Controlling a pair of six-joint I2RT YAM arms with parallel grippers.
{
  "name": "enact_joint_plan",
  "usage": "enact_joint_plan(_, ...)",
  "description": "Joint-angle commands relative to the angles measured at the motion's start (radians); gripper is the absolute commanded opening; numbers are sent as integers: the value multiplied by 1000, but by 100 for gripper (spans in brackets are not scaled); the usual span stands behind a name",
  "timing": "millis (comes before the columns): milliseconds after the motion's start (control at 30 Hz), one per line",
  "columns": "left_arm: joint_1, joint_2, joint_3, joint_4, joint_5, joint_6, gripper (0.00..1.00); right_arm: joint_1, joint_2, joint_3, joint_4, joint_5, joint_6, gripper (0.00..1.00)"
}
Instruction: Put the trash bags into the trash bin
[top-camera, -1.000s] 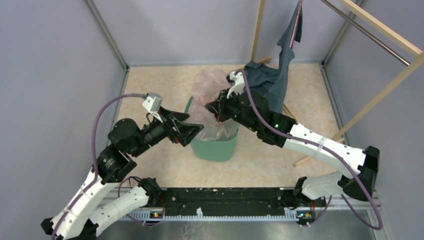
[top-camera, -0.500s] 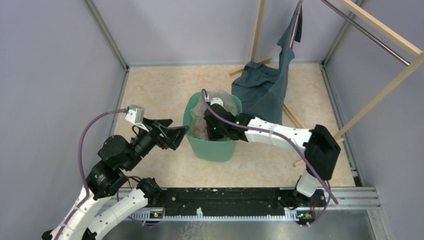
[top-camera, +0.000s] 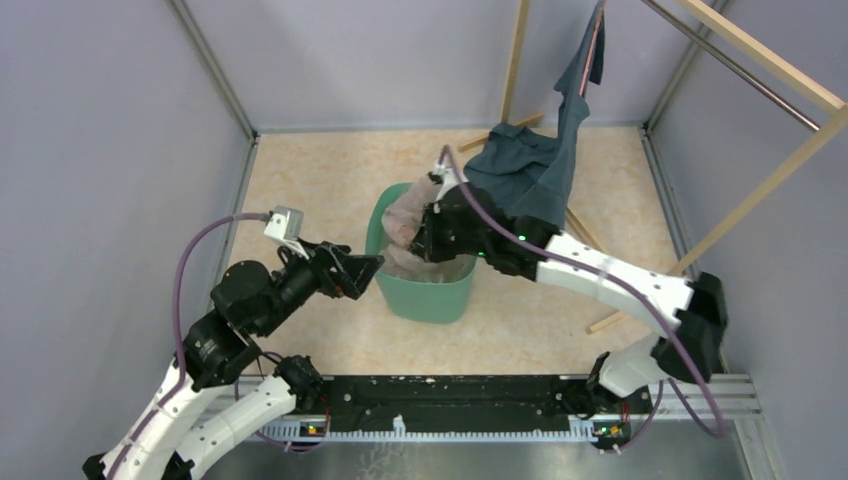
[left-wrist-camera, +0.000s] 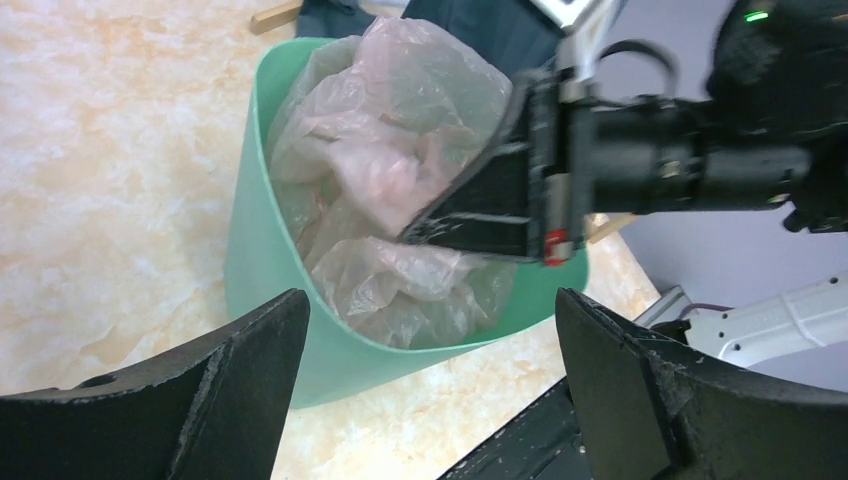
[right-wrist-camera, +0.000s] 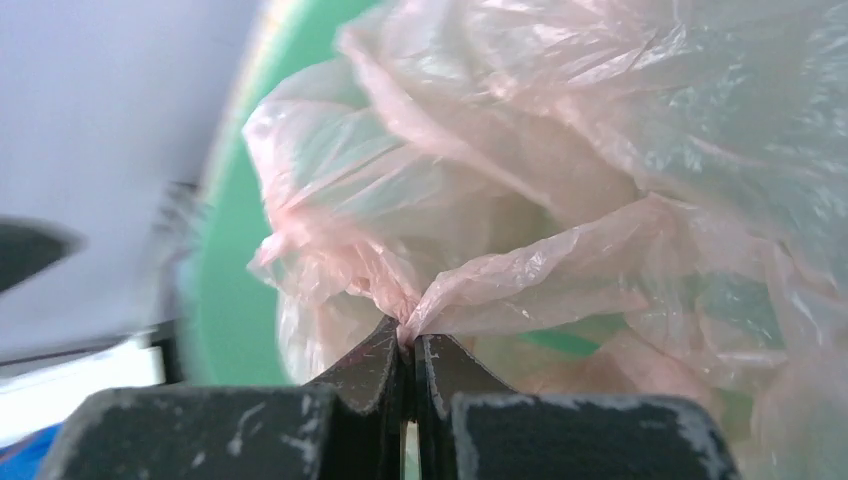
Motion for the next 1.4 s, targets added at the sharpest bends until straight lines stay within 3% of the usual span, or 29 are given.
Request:
enact_joint_plan(0,-1,60,98,62,60,-11,99,-65,-179,-108,208,-195,179,0)
enact_joint_plan(167,-1,114,139,73,117,-81,98,-119,-251,-262,447,-317,365,0)
enact_joint_plan(400,-2,149,128,156,141,-131,95,-121,-237,-257,551,-356,293,0)
enact_joint_plan(533,-1,237,160,186,161,-115,83,-121,-260,-249,530,-314,223,0)
enact_joint_plan(633,-1,311,201,177,140,-84,80,-121,-272,-237,503,-307,181,0)
enact_joint_plan(833,0,441,300,125,-4,61,66,-111,-289,-215,443,-301,89,0)
enact_joint_plan(1100,0,478,330,65,-56,128,41,-103,-325,-197,366,-247,-41,14)
enact_joint_plan(1133,0,479,335,59,-51,125,43,-103,-326,-192,362,-244,-55,14)
enact_joint_plan(1267,1,473,327,47,17,87,73,-103,-319,-173,343,-224,-87,14)
enact_joint_plan(1367,1,447,268,103,53,42,76,-103,-311,-170,355,-234,-98,14)
